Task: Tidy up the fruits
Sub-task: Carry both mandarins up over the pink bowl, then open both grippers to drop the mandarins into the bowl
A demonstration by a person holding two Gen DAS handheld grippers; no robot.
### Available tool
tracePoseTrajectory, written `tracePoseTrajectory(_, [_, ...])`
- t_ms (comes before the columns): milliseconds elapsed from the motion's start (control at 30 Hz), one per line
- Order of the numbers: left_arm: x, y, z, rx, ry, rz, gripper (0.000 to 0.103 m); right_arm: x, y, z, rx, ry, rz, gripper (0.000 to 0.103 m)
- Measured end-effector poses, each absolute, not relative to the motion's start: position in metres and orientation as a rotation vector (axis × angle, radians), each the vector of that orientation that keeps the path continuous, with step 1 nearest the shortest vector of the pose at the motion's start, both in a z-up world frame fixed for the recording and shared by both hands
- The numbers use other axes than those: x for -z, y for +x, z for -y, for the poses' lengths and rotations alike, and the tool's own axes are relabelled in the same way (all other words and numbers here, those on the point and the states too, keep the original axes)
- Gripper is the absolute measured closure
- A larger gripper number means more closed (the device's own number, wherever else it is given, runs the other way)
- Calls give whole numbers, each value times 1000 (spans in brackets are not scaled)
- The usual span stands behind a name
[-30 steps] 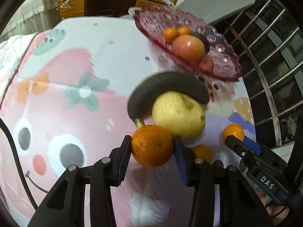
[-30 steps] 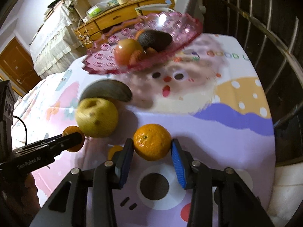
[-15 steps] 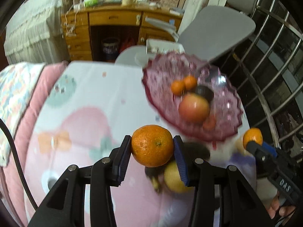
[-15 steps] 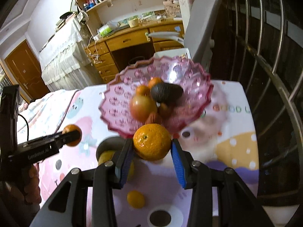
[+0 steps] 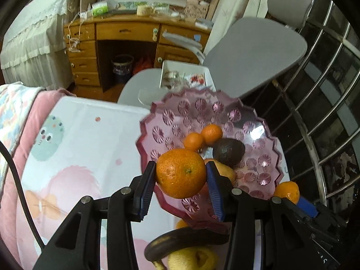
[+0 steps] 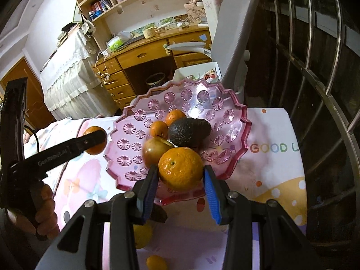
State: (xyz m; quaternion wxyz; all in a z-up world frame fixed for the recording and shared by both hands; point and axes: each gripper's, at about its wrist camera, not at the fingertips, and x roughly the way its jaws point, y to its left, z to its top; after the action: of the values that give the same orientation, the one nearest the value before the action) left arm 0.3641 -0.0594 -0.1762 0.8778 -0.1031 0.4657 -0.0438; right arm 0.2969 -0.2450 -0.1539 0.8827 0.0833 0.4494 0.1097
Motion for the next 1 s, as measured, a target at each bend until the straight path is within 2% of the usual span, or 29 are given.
tracePoseTrajectory(167, [190,370,66,99,-220,-1020,57,164,304,246,-216,186,-959,61])
tracePoseTrajectory(200, [191,371,67,99,-218,-1020,54,166,305,246,-214,188,-964,61])
tracePoseTrajectory(233, [190,370,67,100,-219,-1013,44,168,306,247,-212,192,-968,61])
tracePoseTrajectory(267, [188,369,67,102,-220,-1008,39,171,306,248,-208,201,-976,61])
tracePoseTrajectory(333, [184,367,66,109,-225,-996,36,172,307,251,-204,221,-975,58])
tracePoseTrajectory(467, [180,361,61,100,-257,-996,35,169,302,255,-220,265,-958,53])
tracePoseTrajectory(867, [167,325,44,127,-312,-1017,24,170,268,254,-200,318,-966,52])
tracePoseTrajectory(1000, [162,311,39,149,-313,-1034,23,170,254,259,-175,327,-963,52])
